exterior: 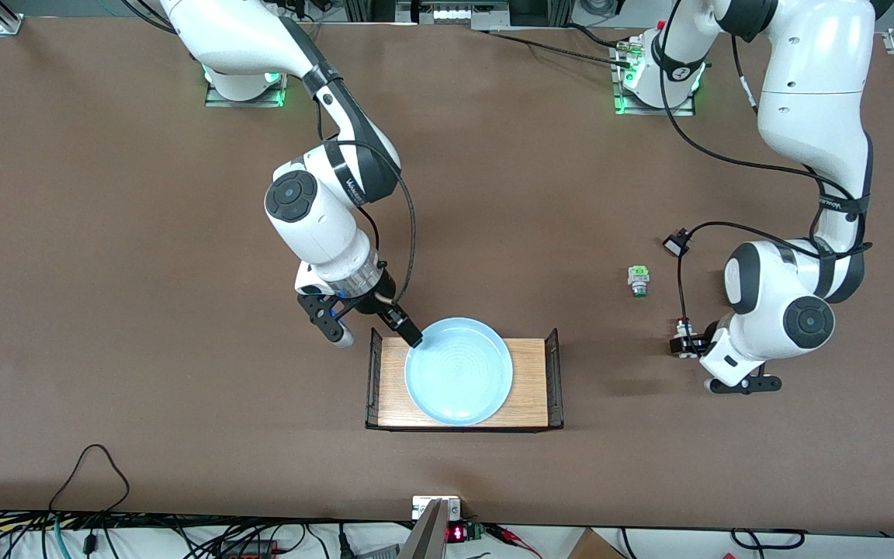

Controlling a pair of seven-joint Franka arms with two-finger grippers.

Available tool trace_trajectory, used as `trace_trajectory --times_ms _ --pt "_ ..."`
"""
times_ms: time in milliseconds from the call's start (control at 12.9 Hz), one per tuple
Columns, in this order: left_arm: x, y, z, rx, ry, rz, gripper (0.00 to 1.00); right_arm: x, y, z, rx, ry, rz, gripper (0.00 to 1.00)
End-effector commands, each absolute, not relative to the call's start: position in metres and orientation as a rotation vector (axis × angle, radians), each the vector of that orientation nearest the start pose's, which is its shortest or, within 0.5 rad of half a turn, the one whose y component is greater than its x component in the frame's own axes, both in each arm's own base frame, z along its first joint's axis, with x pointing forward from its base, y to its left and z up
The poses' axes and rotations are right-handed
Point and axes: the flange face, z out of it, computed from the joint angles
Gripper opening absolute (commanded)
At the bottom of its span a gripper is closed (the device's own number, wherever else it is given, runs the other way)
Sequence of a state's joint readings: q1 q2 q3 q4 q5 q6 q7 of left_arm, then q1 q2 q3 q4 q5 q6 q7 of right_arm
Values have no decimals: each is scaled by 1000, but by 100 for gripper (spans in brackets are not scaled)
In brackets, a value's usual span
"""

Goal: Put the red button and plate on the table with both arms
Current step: 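Lower the switch with the left gripper while the right gripper grips the plate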

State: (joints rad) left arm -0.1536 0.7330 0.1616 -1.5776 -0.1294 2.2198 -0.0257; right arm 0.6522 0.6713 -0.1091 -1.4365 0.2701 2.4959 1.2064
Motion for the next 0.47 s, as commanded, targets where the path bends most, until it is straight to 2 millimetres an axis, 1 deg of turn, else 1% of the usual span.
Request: trace_trajectory --times_ms 0,78,155,388 --pt "694 -5 243 -3164 -77 90 100 640 415 340 -2494 1069 -205 100" --pt "694 1 261 -3170 -77 78 100 639 416 338 -2496 1064 -208 99" --pt "693 4 282 -3177 -81 72 100 640 416 336 -2494 1064 -212 98" --pt "683 4 345 -3191 -71 76 100 641 416 332 -2487 1062 -225 97"
